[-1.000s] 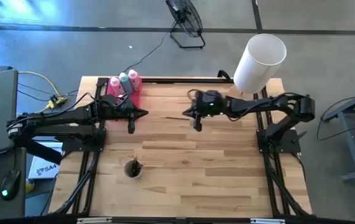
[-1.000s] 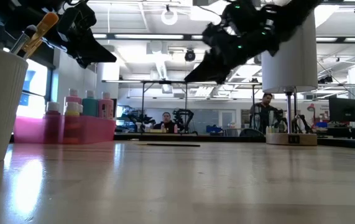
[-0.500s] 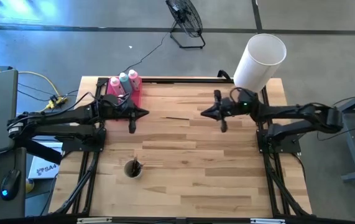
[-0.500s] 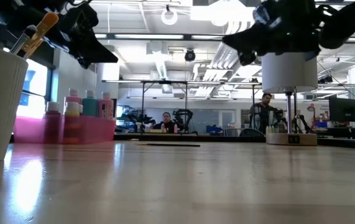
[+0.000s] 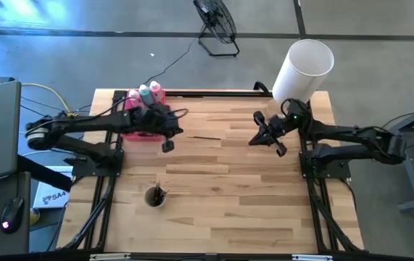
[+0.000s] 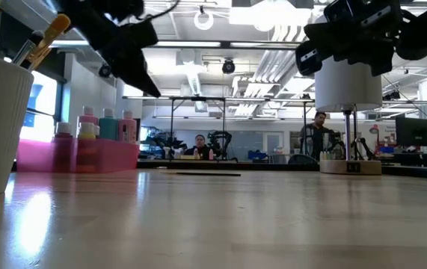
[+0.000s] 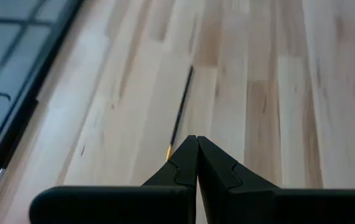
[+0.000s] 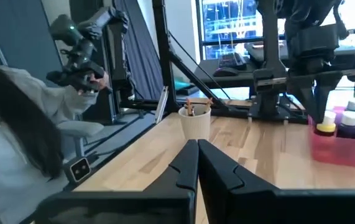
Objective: Pick & Place Paint Supplies
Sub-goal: Put the gold paintbrush into the light brown cup
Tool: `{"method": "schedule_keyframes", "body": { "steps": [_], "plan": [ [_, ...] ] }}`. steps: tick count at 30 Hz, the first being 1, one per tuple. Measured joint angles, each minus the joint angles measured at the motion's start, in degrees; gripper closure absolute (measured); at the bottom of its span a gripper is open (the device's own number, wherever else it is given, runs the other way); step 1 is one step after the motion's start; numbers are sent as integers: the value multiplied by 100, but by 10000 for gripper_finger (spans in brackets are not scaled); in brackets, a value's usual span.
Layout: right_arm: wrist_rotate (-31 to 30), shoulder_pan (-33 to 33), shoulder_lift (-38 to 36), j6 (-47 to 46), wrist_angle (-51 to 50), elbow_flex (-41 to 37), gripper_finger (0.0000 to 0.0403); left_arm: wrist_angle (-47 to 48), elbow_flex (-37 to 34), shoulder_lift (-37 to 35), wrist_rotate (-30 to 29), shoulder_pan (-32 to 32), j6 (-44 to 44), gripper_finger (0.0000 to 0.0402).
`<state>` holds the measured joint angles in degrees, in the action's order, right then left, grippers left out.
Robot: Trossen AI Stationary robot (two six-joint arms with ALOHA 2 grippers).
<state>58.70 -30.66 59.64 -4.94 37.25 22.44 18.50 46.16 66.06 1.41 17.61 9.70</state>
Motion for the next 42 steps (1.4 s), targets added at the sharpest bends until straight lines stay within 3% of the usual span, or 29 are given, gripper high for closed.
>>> {"method": "schedule_keyframes", "body": {
  "steps": [6, 16, 27, 37, 42],
  "plan": [
    [-13, -164, 0, -3, -76, 0, 400, 1280, 960, 977, -97, 0, 447, 399],
    [-3, -172, 0, 5, -176, 2, 400, 1271, 1361, 1900, 11, 7, 954, 401],
    [-3, -172, 2, 19, -246, 2, 400, 1294, 1361, 2038, 112, 26, 913, 401],
    [-16, -172, 2, 62, -235, 2, 400, 1109, 1361, 2062, 941, 833, 950, 401],
    [-19, -172, 2, 64, -233, 2, 400, 1150, 1361, 2072, 981, 903, 952, 402]
  ]
}}
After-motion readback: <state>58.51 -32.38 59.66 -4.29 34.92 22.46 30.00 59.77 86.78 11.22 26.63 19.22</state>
